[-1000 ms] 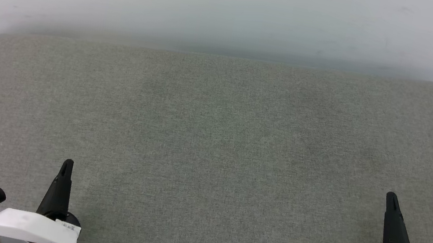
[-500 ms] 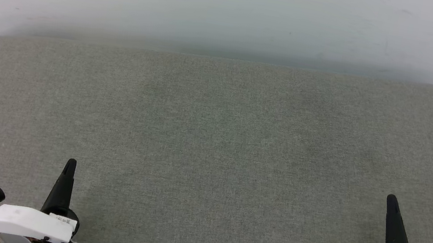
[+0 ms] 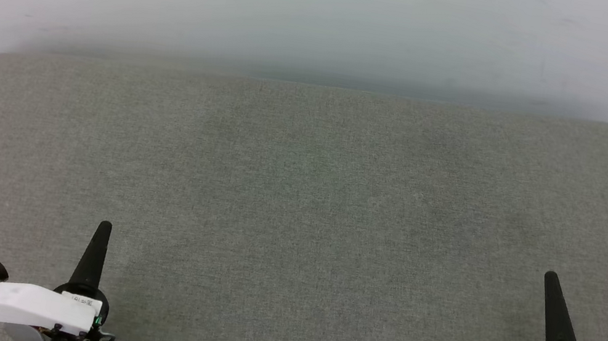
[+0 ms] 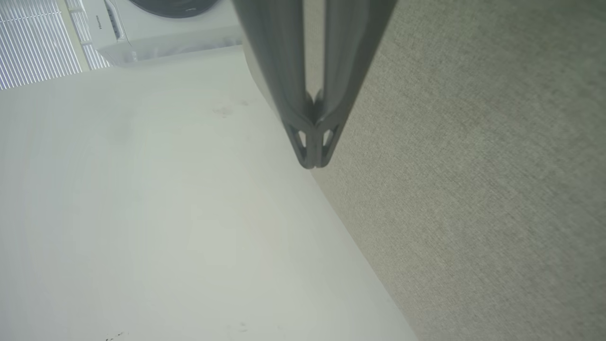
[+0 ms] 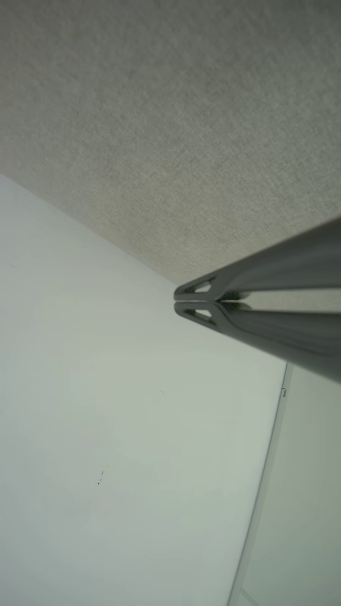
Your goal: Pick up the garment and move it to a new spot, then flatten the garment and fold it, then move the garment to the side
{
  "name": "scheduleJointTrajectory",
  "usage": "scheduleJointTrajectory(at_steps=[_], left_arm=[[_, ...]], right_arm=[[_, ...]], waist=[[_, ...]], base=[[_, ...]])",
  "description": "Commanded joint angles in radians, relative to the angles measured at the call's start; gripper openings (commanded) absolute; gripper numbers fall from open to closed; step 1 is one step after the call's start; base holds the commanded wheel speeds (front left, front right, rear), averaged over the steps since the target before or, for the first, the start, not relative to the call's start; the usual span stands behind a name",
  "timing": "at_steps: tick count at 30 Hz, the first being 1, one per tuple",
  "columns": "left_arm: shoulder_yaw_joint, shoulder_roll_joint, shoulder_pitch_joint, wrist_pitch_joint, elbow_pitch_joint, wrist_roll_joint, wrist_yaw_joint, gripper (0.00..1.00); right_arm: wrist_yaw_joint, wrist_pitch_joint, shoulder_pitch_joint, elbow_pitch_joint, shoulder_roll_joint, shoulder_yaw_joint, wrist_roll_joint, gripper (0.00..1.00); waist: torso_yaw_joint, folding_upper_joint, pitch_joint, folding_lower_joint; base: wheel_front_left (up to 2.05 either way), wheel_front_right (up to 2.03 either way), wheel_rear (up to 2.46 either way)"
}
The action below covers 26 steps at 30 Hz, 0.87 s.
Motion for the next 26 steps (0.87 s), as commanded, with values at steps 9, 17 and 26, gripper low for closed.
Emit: scheduleJointTrajectory(at_steps=[9, 17, 26], left_arm=[[0.005, 0.000, -0.034, 0.027, 0.013, -0.097, 0.000, 0.00], [0.009, -0.003, -0.046, 0.047, 0.026, -0.164, 0.000, 0.00], [0.013, -0.006, -0.054, 0.067, 0.040, -0.235, 0.000, 0.00]], right_arm=[[0.000, 0.027, -0.024, 0.004, -0.007, -0.010, 0.102, 0.00], [0.000, 0.045, -0.027, 0.010, -0.006, -0.016, 0.172, 0.00], [0.000, 0.066, -0.031, 0.017, -0.004, -0.024, 0.246, 0.00]], waist=[[0.002, -0.0001, -0.005, 0.0000], [0.004, -0.0001, -0.010, 0.0000], [0.006, -0.0001, -0.015, 0.0000]], base=[[0.00, 0.00, 0.00], [0.00, 0.00, 0.00], [0.00, 0.00, 0.00]])
